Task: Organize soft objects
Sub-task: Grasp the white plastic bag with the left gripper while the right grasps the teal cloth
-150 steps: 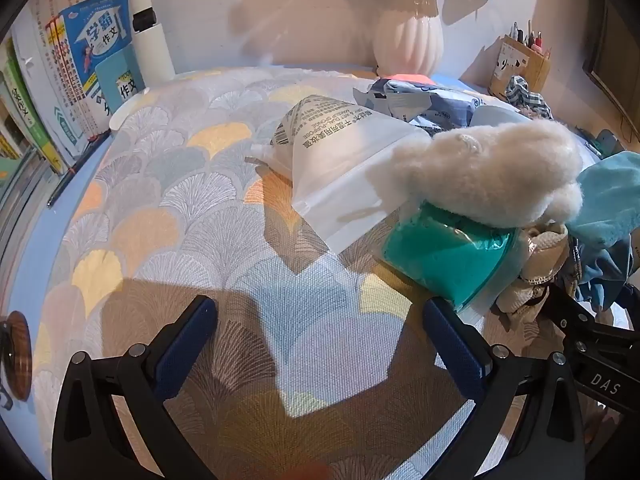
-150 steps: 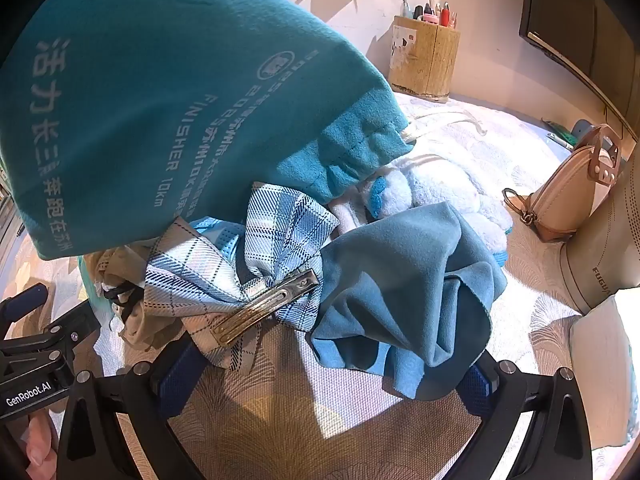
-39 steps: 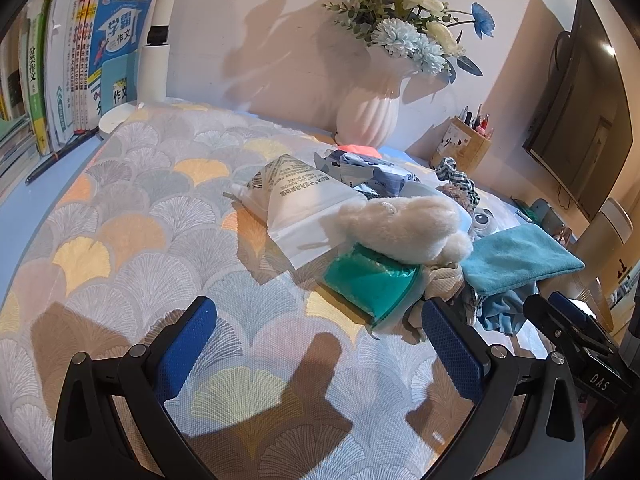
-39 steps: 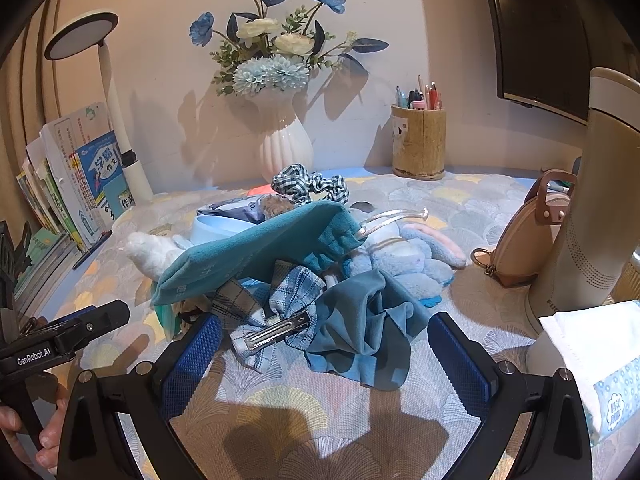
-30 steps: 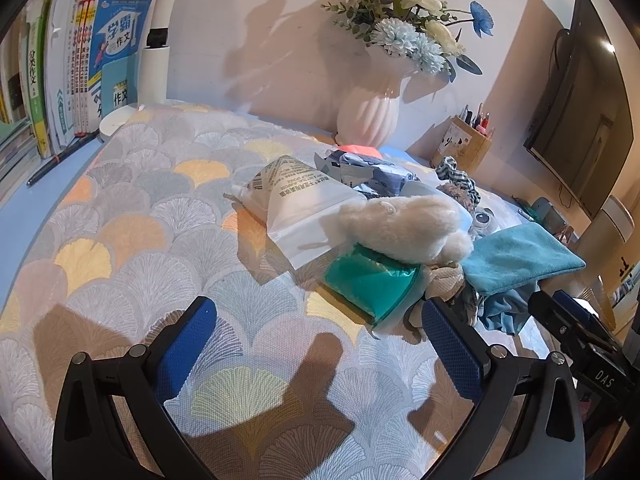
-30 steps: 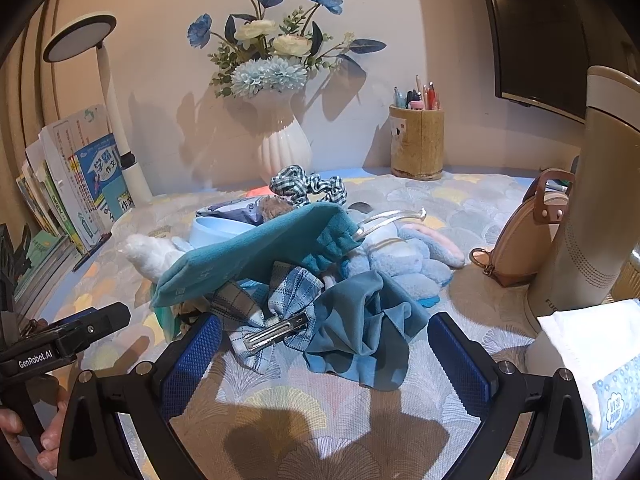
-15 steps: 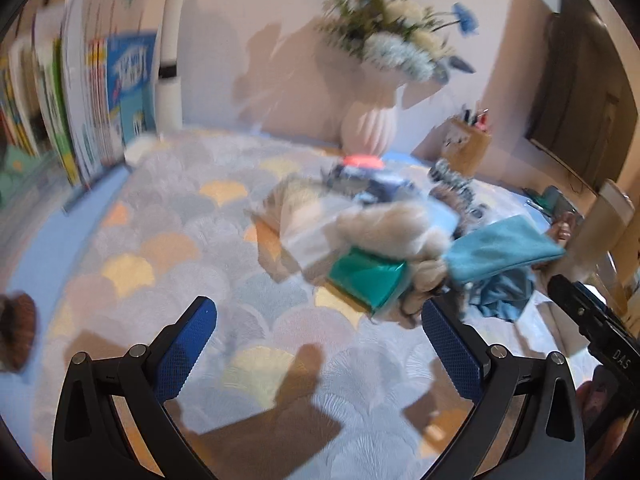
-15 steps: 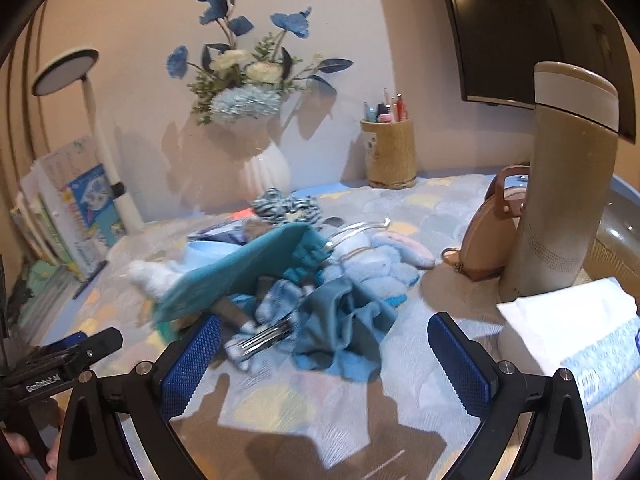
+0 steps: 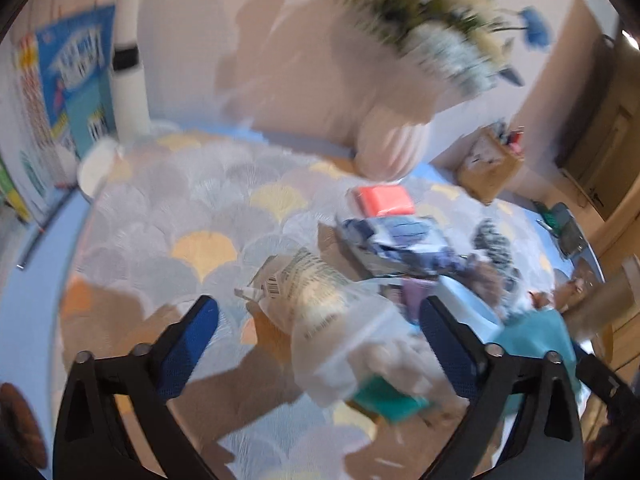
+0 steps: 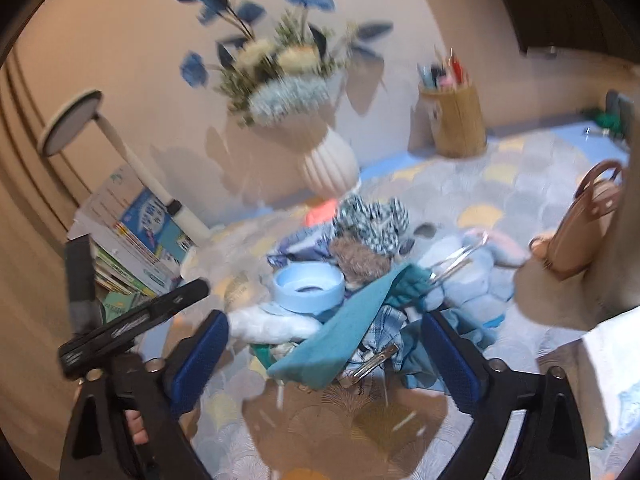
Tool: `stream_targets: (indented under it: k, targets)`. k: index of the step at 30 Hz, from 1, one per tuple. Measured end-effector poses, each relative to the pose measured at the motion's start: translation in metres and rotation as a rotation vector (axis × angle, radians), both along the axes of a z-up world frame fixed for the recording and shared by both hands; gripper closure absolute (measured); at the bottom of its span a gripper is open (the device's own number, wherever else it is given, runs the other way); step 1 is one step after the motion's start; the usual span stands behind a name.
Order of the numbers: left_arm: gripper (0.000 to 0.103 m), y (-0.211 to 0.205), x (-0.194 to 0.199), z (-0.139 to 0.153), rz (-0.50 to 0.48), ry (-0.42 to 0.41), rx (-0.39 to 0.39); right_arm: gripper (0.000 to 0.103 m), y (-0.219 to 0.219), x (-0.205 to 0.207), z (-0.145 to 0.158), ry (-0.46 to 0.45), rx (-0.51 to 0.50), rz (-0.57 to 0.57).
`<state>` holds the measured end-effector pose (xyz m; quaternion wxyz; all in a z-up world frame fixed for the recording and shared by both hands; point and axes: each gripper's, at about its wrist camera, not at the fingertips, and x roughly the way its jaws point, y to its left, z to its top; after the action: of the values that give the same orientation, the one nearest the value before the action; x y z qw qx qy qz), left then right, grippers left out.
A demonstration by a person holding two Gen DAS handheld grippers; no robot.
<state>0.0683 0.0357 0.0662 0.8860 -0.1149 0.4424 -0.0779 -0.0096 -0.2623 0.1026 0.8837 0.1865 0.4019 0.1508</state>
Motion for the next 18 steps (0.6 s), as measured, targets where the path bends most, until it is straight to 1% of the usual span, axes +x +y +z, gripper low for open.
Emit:
stream_targets:
  k: [1, 2, 3, 4, 5, 6, 7, 8, 9, 10, 12, 16, 18]
  targets:
    - [0.009, 0.0, 0.005, -0.007, 0.003, 0.014, -0.005, 0.022, 0.002, 0.005, -0.005, 0.019, -0.004, 0.004]
    - [0.009, -0.001, 0.009, -0.013, 0.0, 0.027, -0.008, 0.026, 0.004, 0.012, -0.012, 0.042, -0.015, 0.006]
    - [0.01, -0.003, 0.012, -0.019, -0.007, 0.042, -0.008, 0.038, 0.005, 0.015, -0.017, 0.052, -0.022, 0.007]
    - [0.017, -0.005, 0.015, -0.026, -0.016, 0.053, -0.007, 0.05, 0.005, 0.018, -0.023, 0.07, -0.034, 0.009]
    - [0.022, -0.007, 0.019, -0.03, -0.019, 0.059, -0.007, 0.057, 0.005, 0.021, -0.032, 0.098, -0.049, 0.015]
    - [0.025, -0.008, 0.021, -0.035, -0.023, 0.07, -0.009, 0.069, 0.004, 0.023, -0.038, 0.114, -0.052, 0.021]
    - [0.03, -0.009, 0.022, -0.039, -0.028, 0.078, -0.014, 0.077, 0.002, 0.023, -0.044, 0.127, -0.049, 0.028]
    - [0.034, -0.011, 0.022, -0.04, -0.028, 0.072, -0.014, 0.08, 0.0, 0.022, -0.051, 0.136, -0.041, 0.035]
    - [0.038, -0.012, 0.02, -0.039, -0.031, 0.053, -0.008, 0.086, -0.003, 0.019, -0.056, 0.137, -0.032, 0.043]
    - [0.053, -0.013, 0.019, -0.037, -0.037, 0.042, 0.002, 0.091, -0.004, 0.017, -0.059, 0.133, -0.03, 0.049]
    - [0.065, -0.013, 0.015, -0.032, -0.049, 0.034, 0.006, 0.093, -0.006, 0.008, -0.06, 0.101, -0.048, 0.061]
    - [0.068, -0.005, 0.002, -0.015, -0.038, -0.021, -0.002, 0.098, -0.002, -0.01, -0.043, 0.003, -0.111, 0.089]
    - [0.068, 0.0, -0.009, -0.004, -0.03, -0.052, -0.012, 0.098, -0.002, -0.021, -0.029, -0.056, -0.124, 0.101]
